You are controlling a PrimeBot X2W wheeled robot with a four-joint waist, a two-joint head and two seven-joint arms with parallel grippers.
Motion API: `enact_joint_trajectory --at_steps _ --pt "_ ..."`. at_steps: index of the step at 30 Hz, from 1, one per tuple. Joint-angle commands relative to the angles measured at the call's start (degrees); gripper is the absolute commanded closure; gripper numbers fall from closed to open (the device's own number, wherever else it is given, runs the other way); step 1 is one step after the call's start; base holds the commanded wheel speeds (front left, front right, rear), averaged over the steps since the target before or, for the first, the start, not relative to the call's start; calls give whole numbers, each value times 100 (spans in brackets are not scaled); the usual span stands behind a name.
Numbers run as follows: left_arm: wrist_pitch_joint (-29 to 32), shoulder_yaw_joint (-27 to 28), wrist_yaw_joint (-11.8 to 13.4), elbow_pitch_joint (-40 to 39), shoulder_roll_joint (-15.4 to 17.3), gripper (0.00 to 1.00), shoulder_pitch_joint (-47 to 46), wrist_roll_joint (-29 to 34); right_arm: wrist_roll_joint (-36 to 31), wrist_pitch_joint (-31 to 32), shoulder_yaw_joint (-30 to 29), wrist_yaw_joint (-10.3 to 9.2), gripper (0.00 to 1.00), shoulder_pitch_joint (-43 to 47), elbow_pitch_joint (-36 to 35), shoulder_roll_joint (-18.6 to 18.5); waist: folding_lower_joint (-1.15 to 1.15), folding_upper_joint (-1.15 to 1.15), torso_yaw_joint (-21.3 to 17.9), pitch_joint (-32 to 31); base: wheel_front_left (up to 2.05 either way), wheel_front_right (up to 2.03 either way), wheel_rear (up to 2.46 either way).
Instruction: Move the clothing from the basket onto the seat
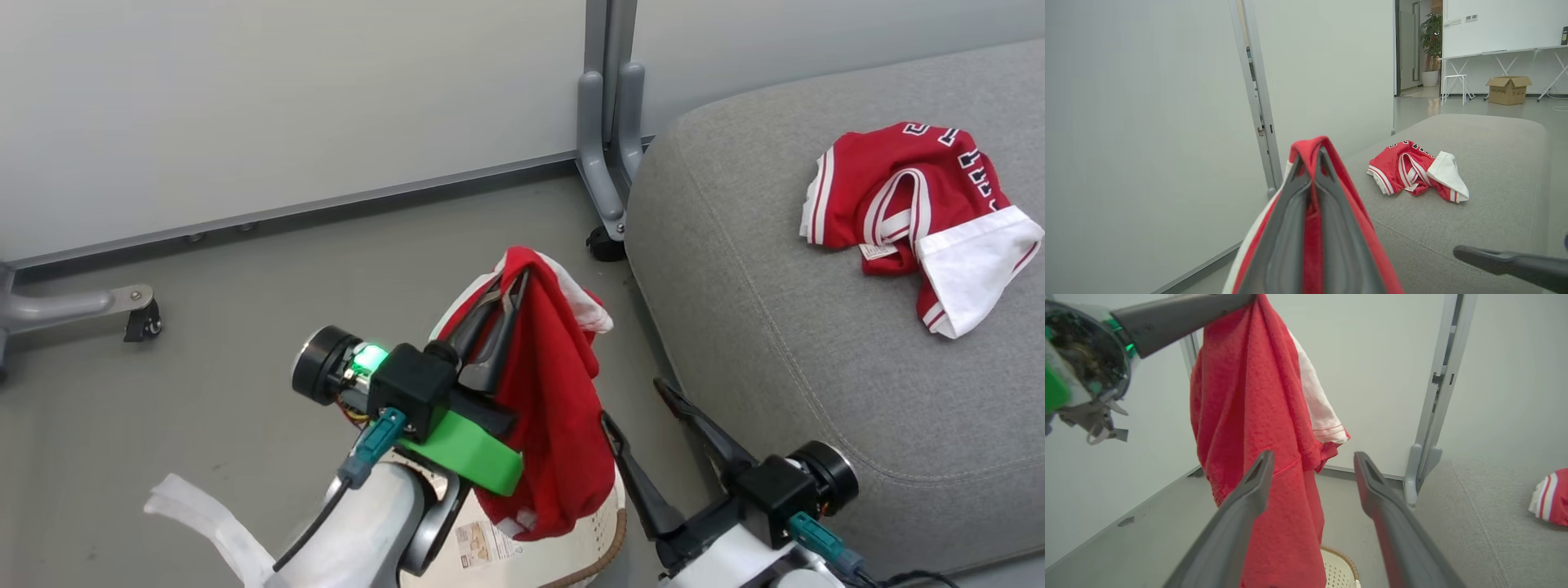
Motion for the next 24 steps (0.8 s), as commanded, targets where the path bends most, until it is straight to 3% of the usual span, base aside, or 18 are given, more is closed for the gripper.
enact_joint_trajectory --at_steps 1,15,16,17,18,24 --pt "45 -31 -13 -106 3 100 -140 92 49 -17 107 -7 0 -127 80 -11 1 0 59 53 0 0 0" --pt "358 -383 -65 -792 -194 100 -329 109 449 -16 500 -7 0 -640 860 21 1 0 264 90 0 0 0" --pt "362 -397 -63 -803 -198 100 -334 110 457 -17 530 -8 46 -657 880 0 1 0 264 84 0 0 0" --pt "377 -414 -67 -803 -189 100 -340 126 470 -17 545 -8 76 -673 887 -11 1 0 260 81 0 0 0" --pt "385 -433 -68 -793 -168 100 -341 147 500 -17 582 -8 100 -665 887 -19 1 0 249 78 0 0 0" --pt "427 -475 -35 -713 -84 100 -282 152 535 -17 651 -8 100 -602 833 -97 1 0 181 101 0 0 0"
